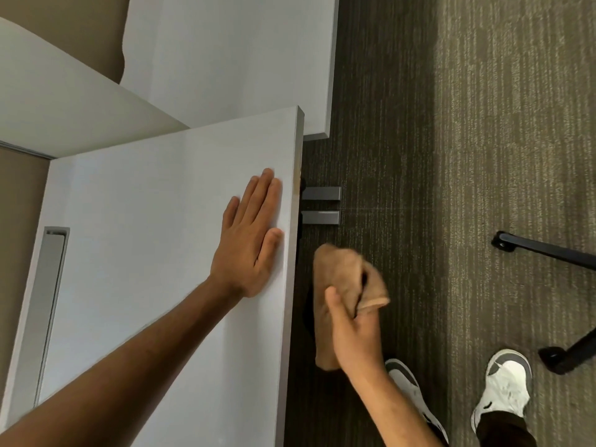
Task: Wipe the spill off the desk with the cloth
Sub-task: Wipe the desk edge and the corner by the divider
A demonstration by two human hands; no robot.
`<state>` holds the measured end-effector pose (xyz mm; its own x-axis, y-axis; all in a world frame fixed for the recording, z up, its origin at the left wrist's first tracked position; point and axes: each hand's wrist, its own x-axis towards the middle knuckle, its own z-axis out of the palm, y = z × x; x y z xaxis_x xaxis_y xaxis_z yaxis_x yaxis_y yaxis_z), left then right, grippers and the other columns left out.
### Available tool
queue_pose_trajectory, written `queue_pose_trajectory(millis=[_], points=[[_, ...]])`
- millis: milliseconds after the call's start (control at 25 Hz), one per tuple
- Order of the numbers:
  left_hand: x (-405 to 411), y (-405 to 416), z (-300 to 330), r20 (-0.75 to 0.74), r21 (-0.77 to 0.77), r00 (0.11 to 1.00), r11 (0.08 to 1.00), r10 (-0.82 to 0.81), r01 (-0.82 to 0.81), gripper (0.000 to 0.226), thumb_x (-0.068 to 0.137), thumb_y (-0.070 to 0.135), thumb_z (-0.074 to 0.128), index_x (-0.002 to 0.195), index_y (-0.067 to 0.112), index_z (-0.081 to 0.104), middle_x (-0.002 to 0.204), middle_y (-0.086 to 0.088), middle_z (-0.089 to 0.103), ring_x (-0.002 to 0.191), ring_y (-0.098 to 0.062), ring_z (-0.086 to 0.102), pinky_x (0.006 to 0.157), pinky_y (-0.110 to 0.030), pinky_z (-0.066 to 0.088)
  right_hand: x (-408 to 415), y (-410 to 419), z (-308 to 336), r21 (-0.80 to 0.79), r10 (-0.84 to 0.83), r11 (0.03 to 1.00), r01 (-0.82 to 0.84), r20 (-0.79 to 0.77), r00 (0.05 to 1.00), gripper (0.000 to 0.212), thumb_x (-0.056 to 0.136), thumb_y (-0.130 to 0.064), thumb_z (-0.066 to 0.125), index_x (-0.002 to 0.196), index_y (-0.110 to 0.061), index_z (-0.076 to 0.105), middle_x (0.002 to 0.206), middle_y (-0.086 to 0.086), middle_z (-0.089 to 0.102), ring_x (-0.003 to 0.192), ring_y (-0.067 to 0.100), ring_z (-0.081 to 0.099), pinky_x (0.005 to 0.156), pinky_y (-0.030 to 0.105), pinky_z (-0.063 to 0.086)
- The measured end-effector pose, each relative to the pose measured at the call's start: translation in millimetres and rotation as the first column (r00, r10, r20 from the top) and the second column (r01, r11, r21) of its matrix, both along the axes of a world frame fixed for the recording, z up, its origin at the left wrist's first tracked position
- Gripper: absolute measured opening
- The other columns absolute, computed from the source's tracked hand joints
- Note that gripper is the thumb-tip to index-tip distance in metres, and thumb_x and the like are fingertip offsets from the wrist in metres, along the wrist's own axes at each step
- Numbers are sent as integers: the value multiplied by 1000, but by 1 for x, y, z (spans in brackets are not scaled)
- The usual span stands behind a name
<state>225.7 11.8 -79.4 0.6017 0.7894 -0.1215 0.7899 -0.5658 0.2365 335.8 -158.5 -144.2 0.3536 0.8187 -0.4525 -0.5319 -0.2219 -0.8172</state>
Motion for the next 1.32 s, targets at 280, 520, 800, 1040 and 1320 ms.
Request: queue_pose_trajectory(millis=[280,520,800,1040,1320], points=[[1,1,2,24,-30,1000,1000,2,-1,68,104,40,19,167,13,17,177,-4,6,164,-18,0,130,-55,6,-10,70,27,146,159,977,-157,2,987,74,90,-47,58,155,-36,25,150,-11,43,135,-4,44,106,14,44],[0,2,-2,39,-30,999,999,21,-20,65,106,42,20,167,17,21,177,0,9,163,-15,2,130,-56,9,1,103,25,125,170,974,-187,134,976,83,89,-54,58,159,-28,23,161,0,34,146,8,36,119,40,38],[1,1,0,18,-21,1000,1000,19,-18,68,105,42,19,167,14,18,177,-2,7,164,-18,2,130,-55,8,13,109,12,124,124,980,-155,229,965,63,87,-59,57,144,-54,30,145,-5,47,133,9,47,107,35,47],[0,2,0,3,-18,1000,1000,-5,5,68,105,41,19,167,13,14,177,-2,2,164,-20,-1,130,-54,5,4,54,2,110,222,962,-249,212,952,53,83,-71,55,132,-69,33,136,-3,51,122,5,55,94,19,50],[-2,1,1,-5,-10,1000,1000,-5,5,68,106,42,19,167,15,13,177,1,0,164,-18,0,131,-49,3,42,111,15,129,-31,991,28,21,999,74,90,-52,56,155,-37,23,118,-52,51,116,-20,51,88,0,43]])
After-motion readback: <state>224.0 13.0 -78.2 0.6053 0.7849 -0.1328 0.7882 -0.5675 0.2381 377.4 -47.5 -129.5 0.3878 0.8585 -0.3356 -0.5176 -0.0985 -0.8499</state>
